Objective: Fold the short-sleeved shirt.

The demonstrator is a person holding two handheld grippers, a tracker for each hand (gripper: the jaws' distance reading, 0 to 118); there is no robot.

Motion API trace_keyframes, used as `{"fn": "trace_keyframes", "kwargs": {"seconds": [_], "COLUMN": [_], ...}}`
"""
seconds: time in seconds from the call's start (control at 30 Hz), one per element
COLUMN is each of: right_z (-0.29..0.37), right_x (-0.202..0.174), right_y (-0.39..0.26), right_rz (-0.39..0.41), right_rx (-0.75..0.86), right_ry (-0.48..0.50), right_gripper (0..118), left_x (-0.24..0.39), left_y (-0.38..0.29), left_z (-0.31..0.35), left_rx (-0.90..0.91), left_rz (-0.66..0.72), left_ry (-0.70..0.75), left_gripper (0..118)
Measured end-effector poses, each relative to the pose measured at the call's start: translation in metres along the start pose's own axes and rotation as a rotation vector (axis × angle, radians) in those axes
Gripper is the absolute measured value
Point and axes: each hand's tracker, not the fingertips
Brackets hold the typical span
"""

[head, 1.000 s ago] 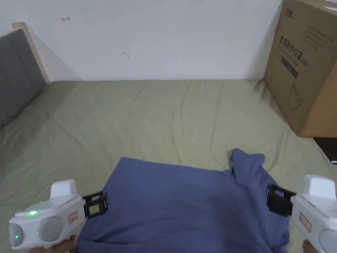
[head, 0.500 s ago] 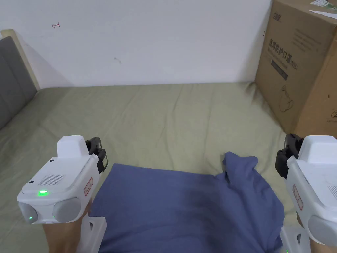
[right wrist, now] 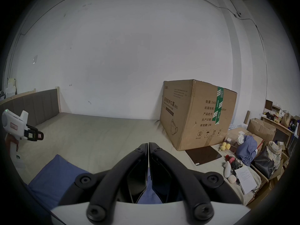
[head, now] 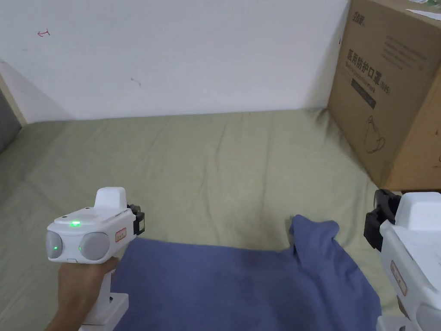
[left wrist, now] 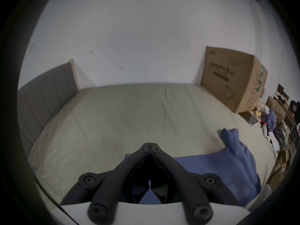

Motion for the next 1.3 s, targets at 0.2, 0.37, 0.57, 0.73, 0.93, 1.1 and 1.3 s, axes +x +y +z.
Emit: {"fn": "trace_keyframes", "kwargs": {"seconds": [0.2, 0.37, 0.57, 0.73, 0.93, 1.1, 1.3], "right_z": [-0.042, -0.066, -0.085, -0.088, -0.116, -0.164, -0.199], "right_x": [0.003, 0.005, 0.006, 0.015, 0.042, 0.060, 0.053], "right_y": [-0.012, -0.028, -0.051, -0.063, -0.082, -0.123, -0.171], "right_rz": [0.017, 0.026, 0.003, -0.020, -0.107, -0.165, -0.108], "right_rx": [-0.057, -0.094, -0.148, -0.191, -0.377, -0.610, -0.797], "right_ry": [-0.012, -0.017, -0.028, -0.035, -0.002, 0.028, 0.027], "right_gripper": [2, 2, 2, 2, 20, 73, 86], "left_x": [-0.018, -0.030, -0.025, -0.028, -0.013, -0.016, -0.017], "left_y": [-0.002, -0.020, -0.037, -0.044, -0.038, -0.023, -0.012], "left_z": [-0.088, -0.136, -0.160, -0.177, -0.146, -0.108, -0.077], "left_rx": [-0.235, -0.406, -0.511, -0.497, -0.362, -0.257, -0.210], "left_rz": [0.018, 0.024, 0.058, 0.035, -0.054, -0.032, -0.034], "left_ry": [0.023, 0.060, 0.051, 0.027, 0.025, -0.010, -0.027], "left_gripper": [0, 85, 80, 14, 1, 1, 1]}}
